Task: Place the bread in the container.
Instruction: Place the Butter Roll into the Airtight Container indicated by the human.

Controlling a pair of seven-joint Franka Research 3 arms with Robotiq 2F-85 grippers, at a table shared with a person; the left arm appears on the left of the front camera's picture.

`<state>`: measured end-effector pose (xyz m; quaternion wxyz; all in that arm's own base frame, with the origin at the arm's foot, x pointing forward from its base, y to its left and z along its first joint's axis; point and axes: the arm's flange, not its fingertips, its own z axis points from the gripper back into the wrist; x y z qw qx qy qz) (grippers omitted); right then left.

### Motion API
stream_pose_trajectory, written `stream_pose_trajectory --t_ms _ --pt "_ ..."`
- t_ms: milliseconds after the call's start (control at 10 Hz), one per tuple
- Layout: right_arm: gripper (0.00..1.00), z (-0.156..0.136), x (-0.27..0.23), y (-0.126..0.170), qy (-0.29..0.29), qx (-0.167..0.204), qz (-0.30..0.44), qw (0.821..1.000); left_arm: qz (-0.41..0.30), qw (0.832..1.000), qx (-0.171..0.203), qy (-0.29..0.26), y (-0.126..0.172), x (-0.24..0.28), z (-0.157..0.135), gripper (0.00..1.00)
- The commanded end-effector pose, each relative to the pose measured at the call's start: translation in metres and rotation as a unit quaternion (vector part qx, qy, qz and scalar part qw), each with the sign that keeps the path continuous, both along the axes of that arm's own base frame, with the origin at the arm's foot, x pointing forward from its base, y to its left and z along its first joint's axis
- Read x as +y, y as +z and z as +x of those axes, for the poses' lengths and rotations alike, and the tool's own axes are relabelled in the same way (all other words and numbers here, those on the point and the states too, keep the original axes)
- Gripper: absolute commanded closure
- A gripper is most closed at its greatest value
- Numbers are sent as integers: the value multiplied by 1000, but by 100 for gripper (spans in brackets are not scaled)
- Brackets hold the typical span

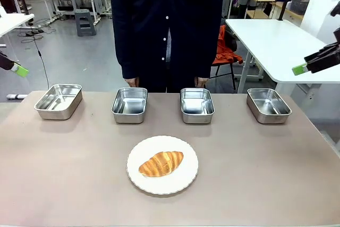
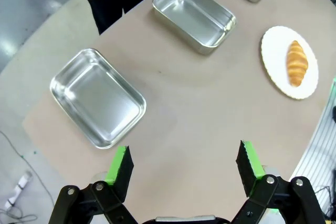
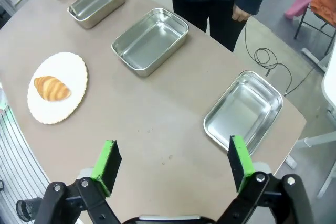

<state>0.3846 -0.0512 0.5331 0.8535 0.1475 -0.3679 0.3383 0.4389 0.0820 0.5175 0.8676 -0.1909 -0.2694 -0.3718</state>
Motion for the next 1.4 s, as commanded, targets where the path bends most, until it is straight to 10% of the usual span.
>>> stream_pose_trajectory --t_ms 0,1300 --pt "0 2 1 4 -12 -4 -2 1000 -8 1000 -5 -10 6 -4 -2 0" --pt "0 21 -74 64 -9 -35 88 995 -114 990 -22 79 67 65 -4 0"
